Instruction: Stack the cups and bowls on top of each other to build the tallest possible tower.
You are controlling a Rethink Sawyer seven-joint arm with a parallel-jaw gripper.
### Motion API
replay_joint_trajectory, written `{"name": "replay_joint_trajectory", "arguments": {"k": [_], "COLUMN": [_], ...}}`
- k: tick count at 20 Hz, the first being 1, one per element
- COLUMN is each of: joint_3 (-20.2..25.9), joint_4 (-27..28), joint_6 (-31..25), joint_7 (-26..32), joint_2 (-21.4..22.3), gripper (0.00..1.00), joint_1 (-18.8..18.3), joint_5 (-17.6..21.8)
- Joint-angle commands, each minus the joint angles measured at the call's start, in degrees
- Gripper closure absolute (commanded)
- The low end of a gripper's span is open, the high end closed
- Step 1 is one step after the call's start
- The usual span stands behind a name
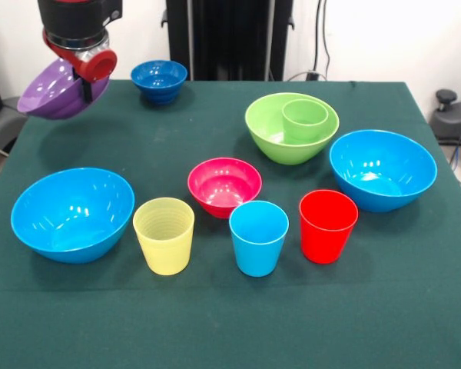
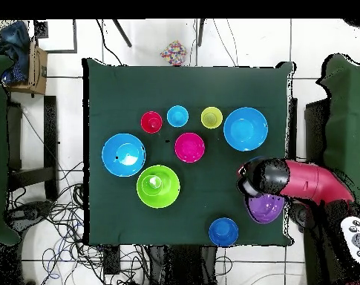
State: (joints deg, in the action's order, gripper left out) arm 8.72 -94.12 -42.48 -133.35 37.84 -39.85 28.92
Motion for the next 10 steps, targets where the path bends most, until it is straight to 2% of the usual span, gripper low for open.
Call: {"name": "replay_joint_trajectory", "arguments": {"k": [1, 10], "joint_3": [4.10, 3.45], "joint_4": [2.46, 2.53], "joint_6": [-5.27, -3.00], "joint_7": [10.62, 9.41], "joint_2": [-1.67, -1.88], "gripper": [1.00, 1.00], "joint_1": [1.48, 2.21], "joint_5": [1.94, 3.20]}}
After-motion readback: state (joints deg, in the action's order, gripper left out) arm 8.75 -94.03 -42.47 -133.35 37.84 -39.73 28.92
